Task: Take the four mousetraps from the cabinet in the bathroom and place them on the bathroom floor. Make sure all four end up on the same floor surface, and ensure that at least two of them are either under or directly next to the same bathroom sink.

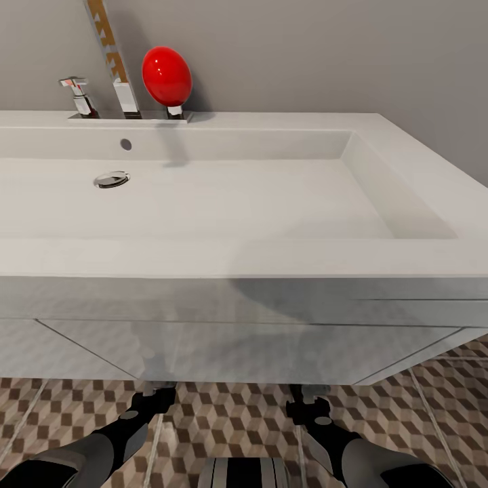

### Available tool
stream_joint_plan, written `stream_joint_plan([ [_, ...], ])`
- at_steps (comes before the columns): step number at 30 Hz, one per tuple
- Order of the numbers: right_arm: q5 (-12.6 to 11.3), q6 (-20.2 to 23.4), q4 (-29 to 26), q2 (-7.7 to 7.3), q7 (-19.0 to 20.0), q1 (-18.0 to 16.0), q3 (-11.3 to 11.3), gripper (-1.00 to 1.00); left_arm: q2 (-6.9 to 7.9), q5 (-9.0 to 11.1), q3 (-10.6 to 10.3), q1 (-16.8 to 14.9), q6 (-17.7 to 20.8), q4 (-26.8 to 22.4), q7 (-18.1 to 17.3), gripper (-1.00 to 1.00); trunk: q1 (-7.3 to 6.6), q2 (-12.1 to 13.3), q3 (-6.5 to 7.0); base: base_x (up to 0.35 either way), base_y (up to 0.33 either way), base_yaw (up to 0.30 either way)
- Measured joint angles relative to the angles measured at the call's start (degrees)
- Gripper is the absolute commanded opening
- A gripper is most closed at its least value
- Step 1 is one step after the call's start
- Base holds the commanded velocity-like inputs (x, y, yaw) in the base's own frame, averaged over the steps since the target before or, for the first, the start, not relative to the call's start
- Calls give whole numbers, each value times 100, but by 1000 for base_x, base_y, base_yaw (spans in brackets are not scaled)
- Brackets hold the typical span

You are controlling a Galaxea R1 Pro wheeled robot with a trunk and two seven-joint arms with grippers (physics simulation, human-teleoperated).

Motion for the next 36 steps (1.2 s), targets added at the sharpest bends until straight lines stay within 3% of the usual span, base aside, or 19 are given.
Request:
stream_joint_plan([
  [14,0,0,0,0,0,0,0,100,2,14,10,0,121,-6,0,-100,0,0,0,0,0,0],
  [15,0,0,0,-2,0,0,0,100,2,15,10,0,134,-7,0,100,0,0,0,0,0,0],
  [36,0,0,0,-7,3,0,1,100,6,1,9,0,183,-16,8,100,0,0,0,0,0,0],
])
